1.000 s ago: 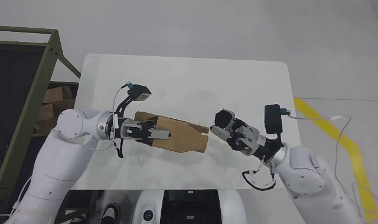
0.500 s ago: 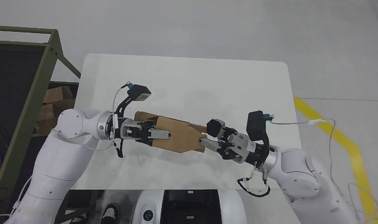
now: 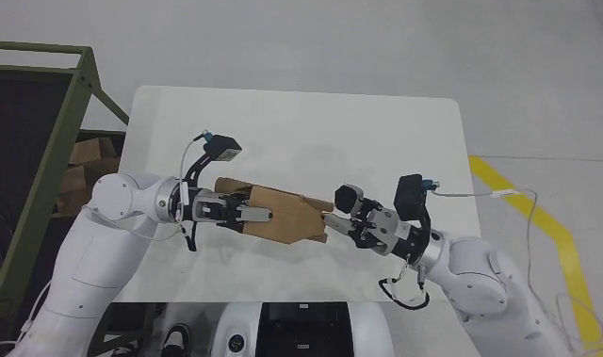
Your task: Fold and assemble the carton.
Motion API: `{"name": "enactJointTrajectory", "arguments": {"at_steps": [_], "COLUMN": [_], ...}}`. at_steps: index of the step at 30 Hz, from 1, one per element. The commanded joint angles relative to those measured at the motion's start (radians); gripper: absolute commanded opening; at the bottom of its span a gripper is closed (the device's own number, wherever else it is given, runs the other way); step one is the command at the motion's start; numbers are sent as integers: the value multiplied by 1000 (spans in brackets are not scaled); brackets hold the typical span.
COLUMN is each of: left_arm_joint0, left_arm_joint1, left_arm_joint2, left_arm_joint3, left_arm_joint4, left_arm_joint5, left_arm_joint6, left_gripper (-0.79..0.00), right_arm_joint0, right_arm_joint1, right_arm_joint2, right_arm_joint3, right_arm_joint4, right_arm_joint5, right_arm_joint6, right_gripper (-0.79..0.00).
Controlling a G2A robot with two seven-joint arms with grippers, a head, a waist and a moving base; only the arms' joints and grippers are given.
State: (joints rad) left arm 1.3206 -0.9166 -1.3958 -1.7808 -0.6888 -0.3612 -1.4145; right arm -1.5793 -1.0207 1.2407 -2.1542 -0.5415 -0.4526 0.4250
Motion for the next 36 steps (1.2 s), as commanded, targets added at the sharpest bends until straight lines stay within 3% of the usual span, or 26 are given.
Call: {"name": "enactJointTrajectory", "arguments": {"at_steps": [1,8,16,36], "left_arm_joint0": [-1,-4,-1,-1], "left_arm_joint1": [0,0,0,0], "left_arm_joint2": [2,3,-2,-3], "left_arm_joint3": [0,0,1,4], "left_arm_joint4": [2,5,-2,1], "left_arm_joint5": [1,2,-2,5], "left_arm_joint6": [0,2,-3,-3], "left_gripper": [-785,-785,-785,-785], "right_arm_joint0": [-12,-45,-14,99], "right_arm_joint1": [0,-2,-7,-23], "right_arm_joint2": [2,-13,-41,-125], "right_arm_joint3": [-26,-103,-65,4], "right_arm_joint4": [-40,-158,-106,-26], "right_arm_joint5": [38,155,156,88], "right_arm_joint6": [-3,13,52,86], "right_gripper": [-397,-348,-320,-499]}}
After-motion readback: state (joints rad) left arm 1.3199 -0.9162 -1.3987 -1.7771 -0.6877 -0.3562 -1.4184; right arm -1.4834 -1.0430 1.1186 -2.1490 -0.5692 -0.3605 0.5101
